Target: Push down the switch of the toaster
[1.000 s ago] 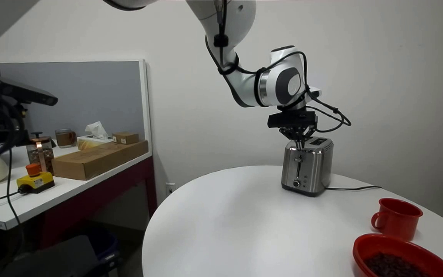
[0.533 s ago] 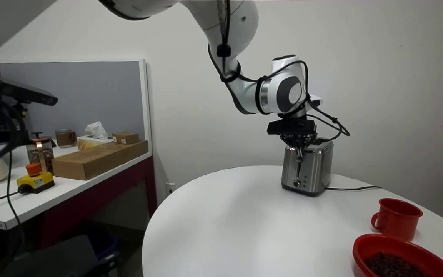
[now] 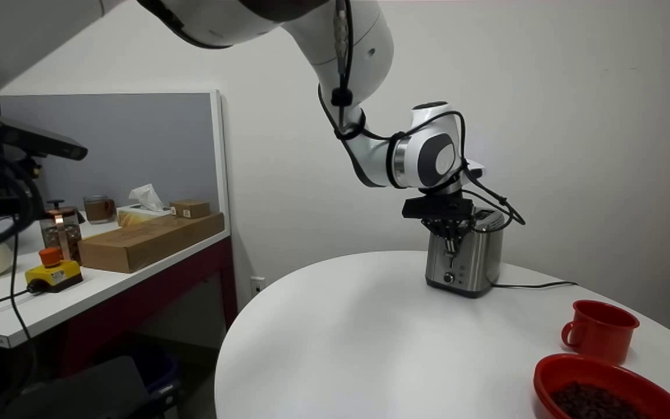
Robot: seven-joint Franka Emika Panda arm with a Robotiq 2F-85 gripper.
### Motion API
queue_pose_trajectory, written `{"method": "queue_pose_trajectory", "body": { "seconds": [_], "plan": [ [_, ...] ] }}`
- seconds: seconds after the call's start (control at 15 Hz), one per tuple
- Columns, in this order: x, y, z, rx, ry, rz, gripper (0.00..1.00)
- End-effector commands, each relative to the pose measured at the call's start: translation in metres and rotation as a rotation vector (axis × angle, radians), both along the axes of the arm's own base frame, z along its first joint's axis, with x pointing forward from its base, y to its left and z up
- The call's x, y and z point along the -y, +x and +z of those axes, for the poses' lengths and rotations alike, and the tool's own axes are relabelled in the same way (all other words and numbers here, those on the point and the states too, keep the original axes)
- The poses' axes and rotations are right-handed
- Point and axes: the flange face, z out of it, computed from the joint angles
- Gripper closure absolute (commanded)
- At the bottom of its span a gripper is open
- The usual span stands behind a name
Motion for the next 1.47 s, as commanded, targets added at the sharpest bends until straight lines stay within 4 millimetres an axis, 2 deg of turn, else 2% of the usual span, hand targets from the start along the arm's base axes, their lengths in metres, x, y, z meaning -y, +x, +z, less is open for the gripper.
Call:
{"method": "queue_pose_trajectory", "body": {
  "seconds": [0.0, 0.27, 0.47, 0.6, 0.67, 0.73, 1.07, 1.2, 1.4],
  "plan": [
    [0.0, -0.002, -0.032, -0.018, 0.018, -0.011, 1.0],
    [0.003, -0.014, -0.064, -0.062, 0.026, -0.016, 1.0],
    [0.006, -0.015, -0.064, -0.061, 0.026, -0.02, 1.0],
    [0.007, -0.012, -0.056, -0.054, 0.03, -0.028, 1.0],
    [0.006, -0.01, -0.05, -0.047, 0.042, -0.038, 0.74],
    [0.006, -0.008, -0.042, -0.043, 0.061, -0.054, 0.73],
    [0.002, -0.008, 0.007, 0.002, 0.168, -0.111, 0.38],
    [-0.004, -0.015, 0.036, -0.007, 0.201, -0.119, 0.23],
    [-0.021, -0.041, 0.079, -0.075, 0.246, -0.076, 0.02]
  ]
}}
